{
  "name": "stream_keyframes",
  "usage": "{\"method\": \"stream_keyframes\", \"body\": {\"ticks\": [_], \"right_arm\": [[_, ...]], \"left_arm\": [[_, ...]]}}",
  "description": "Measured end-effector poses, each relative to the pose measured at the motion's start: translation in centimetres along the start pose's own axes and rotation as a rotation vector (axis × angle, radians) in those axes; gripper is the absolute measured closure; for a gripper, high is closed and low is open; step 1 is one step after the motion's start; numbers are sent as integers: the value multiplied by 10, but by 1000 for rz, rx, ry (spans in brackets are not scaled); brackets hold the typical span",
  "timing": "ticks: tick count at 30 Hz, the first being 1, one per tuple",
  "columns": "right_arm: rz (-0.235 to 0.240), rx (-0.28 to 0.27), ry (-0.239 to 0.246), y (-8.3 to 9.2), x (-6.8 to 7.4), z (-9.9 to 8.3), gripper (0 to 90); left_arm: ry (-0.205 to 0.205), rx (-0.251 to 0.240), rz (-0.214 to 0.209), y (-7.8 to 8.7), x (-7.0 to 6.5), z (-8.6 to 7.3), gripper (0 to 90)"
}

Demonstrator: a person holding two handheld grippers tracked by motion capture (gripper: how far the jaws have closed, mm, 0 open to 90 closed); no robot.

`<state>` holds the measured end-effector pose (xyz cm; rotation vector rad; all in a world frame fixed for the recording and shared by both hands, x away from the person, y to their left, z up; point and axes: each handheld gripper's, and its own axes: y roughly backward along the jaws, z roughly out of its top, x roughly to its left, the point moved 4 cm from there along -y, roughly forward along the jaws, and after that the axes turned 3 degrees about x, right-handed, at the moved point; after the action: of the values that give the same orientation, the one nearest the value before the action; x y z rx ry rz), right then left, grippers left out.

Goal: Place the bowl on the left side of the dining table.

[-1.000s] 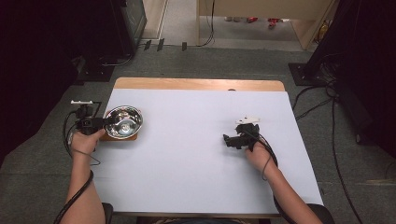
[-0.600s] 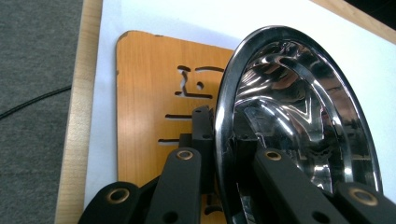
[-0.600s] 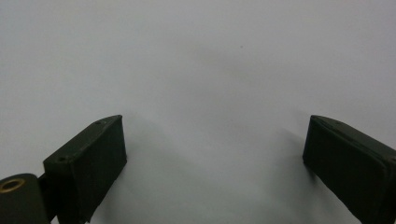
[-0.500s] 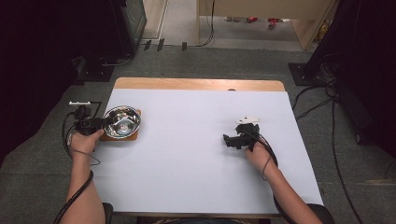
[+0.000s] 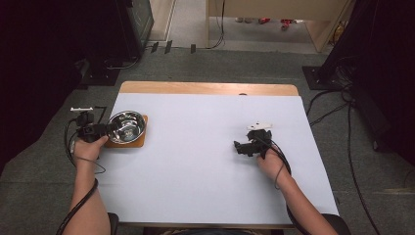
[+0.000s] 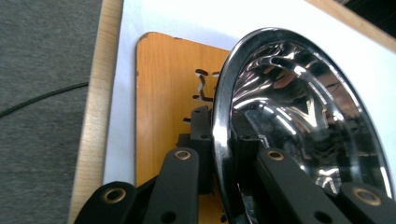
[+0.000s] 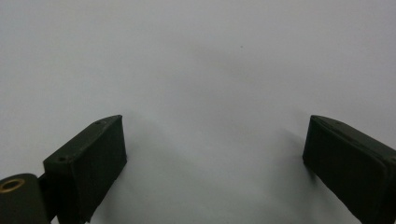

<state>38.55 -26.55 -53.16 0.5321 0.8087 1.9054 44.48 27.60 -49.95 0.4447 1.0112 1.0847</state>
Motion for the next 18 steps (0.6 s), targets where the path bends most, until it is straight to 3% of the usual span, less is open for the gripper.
{"method": "stream_keyframes", "body": {"ticks": [9,13,18], "right_arm": [[0,0,-1,0,0,0,57],[0,0,0,0,0,0,57],[0,0,0,0,0,0,57]], "left_arm": [[2,-3,2,-1,2,0,818],[6,-26,-16,2,1,1,738],[-11,-24,-4,4,-1,1,652]]}}
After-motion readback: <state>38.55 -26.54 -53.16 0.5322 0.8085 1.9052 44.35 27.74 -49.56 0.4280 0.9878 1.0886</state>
